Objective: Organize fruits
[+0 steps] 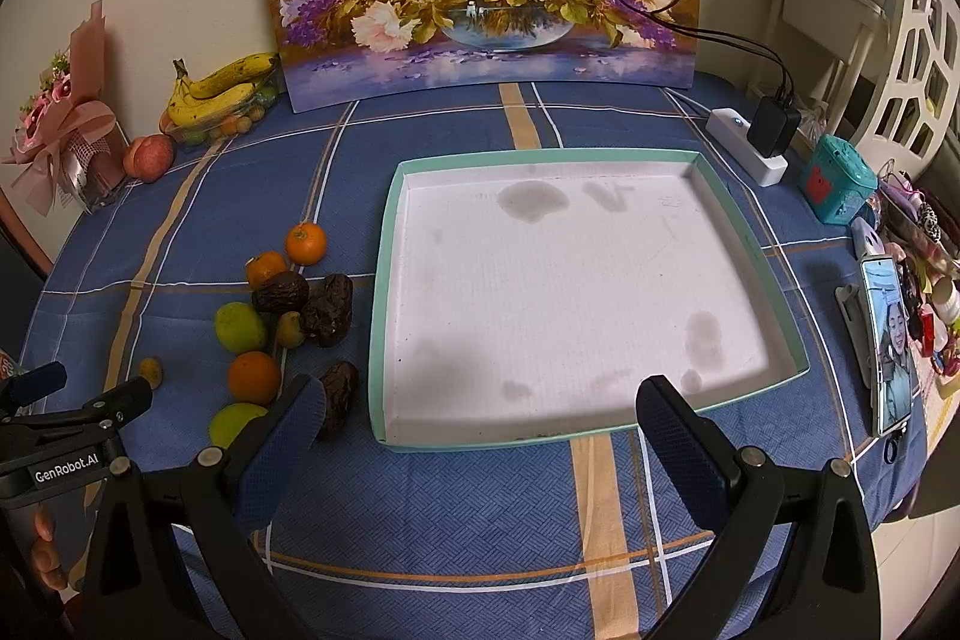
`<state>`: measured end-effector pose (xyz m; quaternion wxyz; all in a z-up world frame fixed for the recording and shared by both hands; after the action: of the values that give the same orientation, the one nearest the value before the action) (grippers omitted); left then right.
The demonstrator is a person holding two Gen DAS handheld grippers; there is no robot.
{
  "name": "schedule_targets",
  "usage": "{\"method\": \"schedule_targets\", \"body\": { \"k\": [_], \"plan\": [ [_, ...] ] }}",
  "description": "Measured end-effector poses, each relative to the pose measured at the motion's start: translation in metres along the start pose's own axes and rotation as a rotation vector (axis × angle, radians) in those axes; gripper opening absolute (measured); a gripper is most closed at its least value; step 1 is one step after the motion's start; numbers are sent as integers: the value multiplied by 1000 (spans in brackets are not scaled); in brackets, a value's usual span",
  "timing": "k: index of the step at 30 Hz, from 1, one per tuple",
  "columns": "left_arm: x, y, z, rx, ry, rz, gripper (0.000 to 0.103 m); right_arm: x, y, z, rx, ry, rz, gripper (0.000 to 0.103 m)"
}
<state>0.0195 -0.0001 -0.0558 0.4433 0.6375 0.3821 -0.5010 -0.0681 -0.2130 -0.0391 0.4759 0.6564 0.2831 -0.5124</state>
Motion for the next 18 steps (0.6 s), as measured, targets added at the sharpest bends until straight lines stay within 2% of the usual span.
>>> {"method": "schedule_targets", "body": {
  "k": [18],
  "plan": [
    [4,1,-6,-14,-18,-10,103,4,1,-1,-2,10,-13,103]
  ]
}}
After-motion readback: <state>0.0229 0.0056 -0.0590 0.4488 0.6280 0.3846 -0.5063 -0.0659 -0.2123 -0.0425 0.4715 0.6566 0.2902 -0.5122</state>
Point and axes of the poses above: each gripper's, at about its wrist camera, not at the fingertips, and x roughly the way its jaws point, z to its right, y to its top, the point moved 5 cm from there along x, roughly the way its jaws point, and after that the axes turned 15 degrees about -z, right-handed, at the moved point
